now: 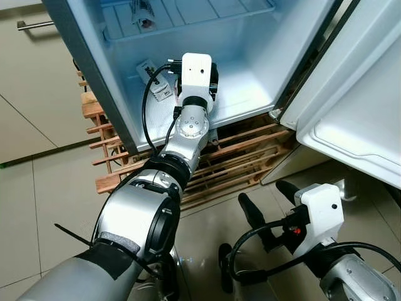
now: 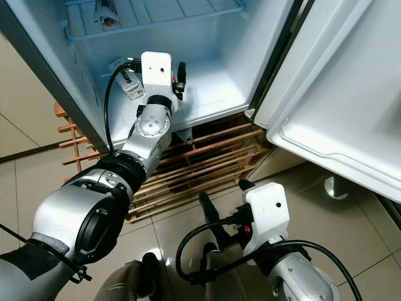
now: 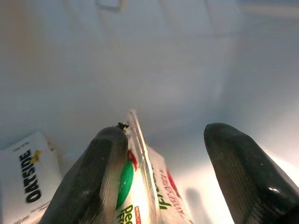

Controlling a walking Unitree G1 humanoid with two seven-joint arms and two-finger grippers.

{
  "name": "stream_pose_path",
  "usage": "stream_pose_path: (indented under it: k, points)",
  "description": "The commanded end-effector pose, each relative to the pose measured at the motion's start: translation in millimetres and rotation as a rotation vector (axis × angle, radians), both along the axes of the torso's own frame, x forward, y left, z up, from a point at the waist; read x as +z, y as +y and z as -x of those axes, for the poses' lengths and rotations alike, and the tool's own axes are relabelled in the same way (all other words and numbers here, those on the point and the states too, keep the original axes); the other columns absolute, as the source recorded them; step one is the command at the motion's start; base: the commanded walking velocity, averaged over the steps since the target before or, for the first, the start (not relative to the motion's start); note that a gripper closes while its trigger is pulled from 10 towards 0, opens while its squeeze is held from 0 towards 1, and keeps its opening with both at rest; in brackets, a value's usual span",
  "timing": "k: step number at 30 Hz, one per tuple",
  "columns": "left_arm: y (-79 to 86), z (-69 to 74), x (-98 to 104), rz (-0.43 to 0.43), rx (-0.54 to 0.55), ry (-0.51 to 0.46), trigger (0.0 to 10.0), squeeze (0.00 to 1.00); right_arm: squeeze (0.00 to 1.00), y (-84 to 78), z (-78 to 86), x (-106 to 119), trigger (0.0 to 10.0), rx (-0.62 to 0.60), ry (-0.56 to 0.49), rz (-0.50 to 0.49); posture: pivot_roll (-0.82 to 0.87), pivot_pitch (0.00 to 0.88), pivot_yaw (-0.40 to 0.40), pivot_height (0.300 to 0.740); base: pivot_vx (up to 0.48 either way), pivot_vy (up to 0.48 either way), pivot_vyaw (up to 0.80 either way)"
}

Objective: Restocking fridge

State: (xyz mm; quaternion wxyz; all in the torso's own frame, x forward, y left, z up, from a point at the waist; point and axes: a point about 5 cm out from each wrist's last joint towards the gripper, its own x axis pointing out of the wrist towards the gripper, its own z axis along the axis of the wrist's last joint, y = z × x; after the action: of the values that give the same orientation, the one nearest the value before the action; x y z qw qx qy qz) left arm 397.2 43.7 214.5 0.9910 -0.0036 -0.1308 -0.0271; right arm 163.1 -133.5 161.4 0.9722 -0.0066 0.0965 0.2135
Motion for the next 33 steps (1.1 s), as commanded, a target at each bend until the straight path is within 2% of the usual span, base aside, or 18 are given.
stream_pose_path:
  k: [1, 3, 7, 10, 13, 15, 16, 17, 18, 19, 20, 22, 23, 26, 28, 33]
  points:
    - [-1.3, 3.1, -7.6, 0.02, -0.018, 0.007, 10.0, 0.0, 0.0, -0.3, 0.7, -0.3, 10.0, -0.003, -0.006, 0.005, -0.45, 0.278, -0.019, 0.74, 0.0, 0.0, 0.0]
    - [3.6, 7.8, -7.1, 0.027, -0.02, -0.072, 10.0, 0.0, 0.0, -0.2, -3.7, -0.2, 10.0, -0.006, -0.017, 0.0, -0.42, 0.273, -0.017, 0.74, 0.0, 0.0, 0.0]
    - [15.4, 10.5, -5.3, 0.035, -0.007, -0.133, 10.0, 0.0, 0.0, 1.0, -8.0, -1.4, 10.0, 0.0, -0.023, -0.004, -0.4, 0.264, -0.012, 0.74, 0.0, 0.0, 0.0]
    - [24.8, 17.7, -0.2, 0.067, -0.017, -0.194, 10.0, 0.0, 0.0, 2.1, -12.1, -1.4, 10.0, 0.008, -0.038, -0.002, -0.38, 0.249, -0.006, 0.74, 0.0, 0.0, 0.0]
    - [26.3, 34.8, 7.1, 0.089, -0.073, -0.248, 10.0, 0.0, 0.0, 1.0, -15.3, 0.7, 10.0, 0.004, -0.056, 0.0, -0.36, 0.241, -0.004, 0.74, 0.0, 0.0, 0.0]
    - [27.0, 55.6, 8.7, 0.087, -0.125, -0.26, 10.0, 0.0, 0.0, -0.3, -17.0, 2.4, 10.0, -0.004, -0.067, -0.001, -0.35, 0.235, -0.004, 0.74, 0.0, 0.0, 0.0]
    - [27.0, 55.6, 8.7, 0.087, -0.125, -0.26, 10.0, 0.0, 0.0, -0.3, -17.0, 2.4, 10.0, -0.004, -0.067, -0.001, -0.35, 0.235, -0.004, 0.74, 0.0, 0.0, 0.0]
    - [27.4, 80.2, 8.9, 0.078, -0.198, -0.268, 10.0, 0.0, 0.0, -1.7, -19.4, 2.6, 10.0, -0.013, -0.075, -0.003, -0.32, 0.227, -0.005, 0.74, 0.0, 0.0, 0.0]
    - [28.0, 89.2, 8.1, 0.08, -0.23, -0.265, 10.0, 0.0, 0.0, -1.7, -19.9, 2.1, 10.0, -0.014, -0.077, -0.003, -0.32, 0.227, -0.005, 0.74, 0.0, 0.0, 0.0]
    - [28.0, 89.2, 8.1, 0.08, -0.23, -0.265, 10.0, 0.0, 0.0, -1.7, -19.9, 2.1, 10.0, -0.014, -0.077, -0.003, -0.32, 0.227, -0.005, 0.74, 0.0, 0.0, 0.0]
    - [30.2, 105.9, 1.9, 0.071, -0.289, -0.242, 10.0, 0.0, 0.0, -1.1, -21.1, 0.7, 10.0, -0.013, -0.078, -0.006, -0.3, 0.223, -0.005, 0.74, 0.0, 0.0, 0.0]
    - [31.7, 111.5, -3.6, 0.052, -0.306, -0.229, 10.0, 0.0, 0.0, -0.8, -22.2, -0.2, 10.0, -0.011, -0.077, -0.007, -0.29, 0.217, -0.005, 0.74, 0.0, 0.0, 0.0]
    - [39.3, 119.3, -18.3, 0.031, -0.301, -0.165, 10.0, 0.0, 0.0, -0.7, -24.1, -1.1, 10.0, -0.015, -0.081, -0.008, -0.28, 0.212, -0.006, 0.74, 0.0, 0.0, 0.0]
    - [54.1, 134.3, -44.7, -0.016, -0.282, -0.023, 10.0, 0.0, 0.0, -4.3, -31.1, -1.8, 10.0, -0.046, -0.1, -0.01, -0.25, 0.202, -0.014, 0.74, 0.0, 0.0, 0.0]
    - [58.2, 136.1, -51.4, -0.066, -0.252, 0.019, 10.0, 0.0, 0.0, -8.5, -36.3, -1.4, 10.0, -0.079, -0.113, -0.01, -0.24, 0.2, -0.019, 0.74, 0.0, 0.0, 0.0]
    - [57.8, 135.9, -44.3, -0.036, -0.212, 0.032, 10.0, 0.0, 0.0, -12.0, -45.6, -0.3, 10.0, -0.114, -0.135, -0.001, -0.25, 0.196, -0.035, 0.74, 0.0, 0.0, 0.0]
